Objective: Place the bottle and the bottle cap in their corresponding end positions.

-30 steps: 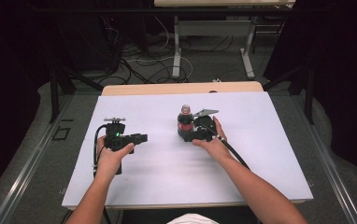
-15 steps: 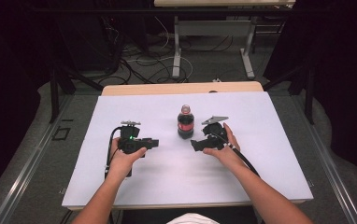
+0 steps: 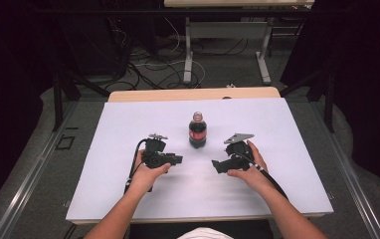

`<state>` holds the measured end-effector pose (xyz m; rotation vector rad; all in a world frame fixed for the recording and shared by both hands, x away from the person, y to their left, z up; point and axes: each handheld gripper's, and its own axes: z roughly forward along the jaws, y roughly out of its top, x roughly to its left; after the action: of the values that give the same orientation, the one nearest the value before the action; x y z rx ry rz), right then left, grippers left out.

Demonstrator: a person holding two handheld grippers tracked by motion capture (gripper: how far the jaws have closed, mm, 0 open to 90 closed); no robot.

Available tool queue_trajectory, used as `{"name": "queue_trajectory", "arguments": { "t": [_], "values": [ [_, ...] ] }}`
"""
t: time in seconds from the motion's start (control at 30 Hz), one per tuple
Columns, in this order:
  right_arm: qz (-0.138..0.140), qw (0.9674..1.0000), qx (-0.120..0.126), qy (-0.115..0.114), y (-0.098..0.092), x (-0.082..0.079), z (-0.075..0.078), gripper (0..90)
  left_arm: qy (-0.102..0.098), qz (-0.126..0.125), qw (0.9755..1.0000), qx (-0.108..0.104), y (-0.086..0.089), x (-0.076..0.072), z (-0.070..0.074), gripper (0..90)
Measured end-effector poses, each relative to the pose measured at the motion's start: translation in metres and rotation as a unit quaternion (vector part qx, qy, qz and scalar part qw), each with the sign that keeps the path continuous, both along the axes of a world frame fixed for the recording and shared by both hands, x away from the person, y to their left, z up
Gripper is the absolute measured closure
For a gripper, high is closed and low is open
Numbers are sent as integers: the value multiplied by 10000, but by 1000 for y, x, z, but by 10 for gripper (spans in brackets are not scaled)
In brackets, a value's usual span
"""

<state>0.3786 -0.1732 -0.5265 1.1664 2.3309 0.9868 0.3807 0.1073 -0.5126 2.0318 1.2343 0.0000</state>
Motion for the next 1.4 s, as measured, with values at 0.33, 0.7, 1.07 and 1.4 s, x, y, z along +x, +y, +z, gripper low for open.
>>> {"name": "queue_trajectory", "arguments": {
  "t": [0.33,0.7,1.07,1.4],
  "values": [
    [-283,9995,158,59,-21,-5,-8,2,-218,-387,9990,-8,-35,-3,-12,611],
    [-317,9993,143,167,-29,-6,-15,5,-391,-698,9968,67,-62,-12,-31,611],
    [-361,9991,134,167,-32,-7,-16,6,-513,-773,9956,143,-73,-14,-40,609],
    [-379,9990,183,181,-33,-8,-16,6,-480,-761,9959,138,-71,-10,-41,596]
  ]
}}
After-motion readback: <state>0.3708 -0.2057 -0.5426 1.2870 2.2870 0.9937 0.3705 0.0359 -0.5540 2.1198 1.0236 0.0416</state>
